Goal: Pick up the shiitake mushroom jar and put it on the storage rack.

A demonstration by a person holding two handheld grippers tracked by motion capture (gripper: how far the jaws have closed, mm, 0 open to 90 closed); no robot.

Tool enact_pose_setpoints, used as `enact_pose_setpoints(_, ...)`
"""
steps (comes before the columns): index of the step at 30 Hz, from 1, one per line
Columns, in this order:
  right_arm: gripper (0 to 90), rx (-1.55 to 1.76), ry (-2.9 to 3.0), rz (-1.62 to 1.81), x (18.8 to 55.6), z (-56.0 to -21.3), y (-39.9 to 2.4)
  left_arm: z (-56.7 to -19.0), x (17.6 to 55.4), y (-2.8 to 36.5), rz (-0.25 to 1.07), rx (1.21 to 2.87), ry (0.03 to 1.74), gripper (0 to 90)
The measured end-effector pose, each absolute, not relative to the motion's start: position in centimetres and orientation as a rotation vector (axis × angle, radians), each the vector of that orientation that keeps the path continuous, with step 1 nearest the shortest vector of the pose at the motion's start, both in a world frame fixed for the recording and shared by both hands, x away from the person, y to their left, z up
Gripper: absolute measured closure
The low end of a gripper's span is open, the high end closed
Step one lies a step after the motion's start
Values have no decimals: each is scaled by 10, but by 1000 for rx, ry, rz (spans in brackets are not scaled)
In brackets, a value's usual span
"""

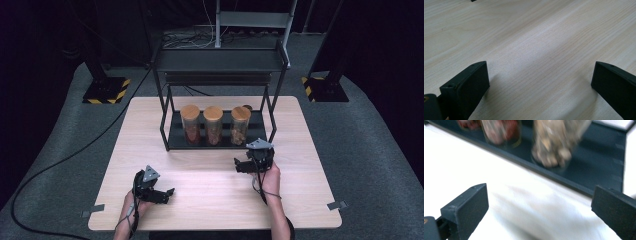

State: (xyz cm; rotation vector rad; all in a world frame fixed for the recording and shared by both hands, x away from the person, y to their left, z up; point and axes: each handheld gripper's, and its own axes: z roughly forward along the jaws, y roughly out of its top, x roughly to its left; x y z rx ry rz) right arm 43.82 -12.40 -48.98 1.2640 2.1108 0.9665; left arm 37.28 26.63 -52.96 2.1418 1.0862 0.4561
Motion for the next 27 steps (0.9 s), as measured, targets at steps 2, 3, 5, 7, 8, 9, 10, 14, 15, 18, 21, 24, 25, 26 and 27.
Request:
enact_pose_setpoints(2, 4, 1308, 2104, 945, 426, -498, -138, -530, 373, 266, 456, 2144, 1079, 8)
enact_pose_setpoints(3, 4, 1308, 2104, 945, 426, -498, -138, -530, 373, 266, 456, 2146, 1077, 8)
enact_pose_setpoints(5, 4, 1339, 2104, 942, 418, -504, -147, -529, 373, 266, 456, 2147, 1076, 8)
enact_pose_setpoints(7, 4, 1372, 2102, 925, 406, -512, -159, -530, 373, 266, 456, 2147, 1076, 8)
enact_pose_setpoints(8, 4, 1379, 2101, 927, 402, -515, -162, -530, 373, 266, 456, 2147, 1076, 8)
enact_pose_setpoints(9, 4, 1385, 2105, 926, 399, -516, -165, -529, 373, 266, 456, 2147, 1076, 8)
enact_pose_setpoints(10, 4, 1393, 2107, 920, 395, -518, -168, -530, 373, 266, 456, 2147, 1076, 7)
enact_pose_setpoints(14, 3, 1423, 2096, 916, 383, -524, -179, -530, 373, 266, 456, 2147, 1076, 8)
enact_pose_setpoints(15, 3, 1432, 2092, 919, 380, -525, -182, -530, 373, 266, 456, 2147, 1076, 8)
enact_pose_setpoints(18, 4, 1430, 2060, 949, 371, -526, -188, -530, 373, 266, 456, 2148, 1075, 8)
enact_pose_setpoints(21, 4, 1429, 2031, 967, 368, -526, -190, -530, 374, 266, 456, 2147, 1076, 6)
enact_pose_setpoints(24, 4, 1410, 2039, 937, 368, -526, -186, -530, 374, 266, 458, 2146, 1081, 5)
enact_pose_setpoints(25, 4, 1406, 2046, 929, 368, -527, -186, -530, 374, 266, 458, 2143, 1083, 5)
enact_pose_setpoints(26, 4, 1405, 2046, 921, 368, -527, -185, -530, 374, 266, 458, 2143, 1083, 5)
enact_pose_setpoints(27, 2, 1402, 2047, 919, 368, -527, -185, -530, 374, 266, 458, 2143, 1083, 5)
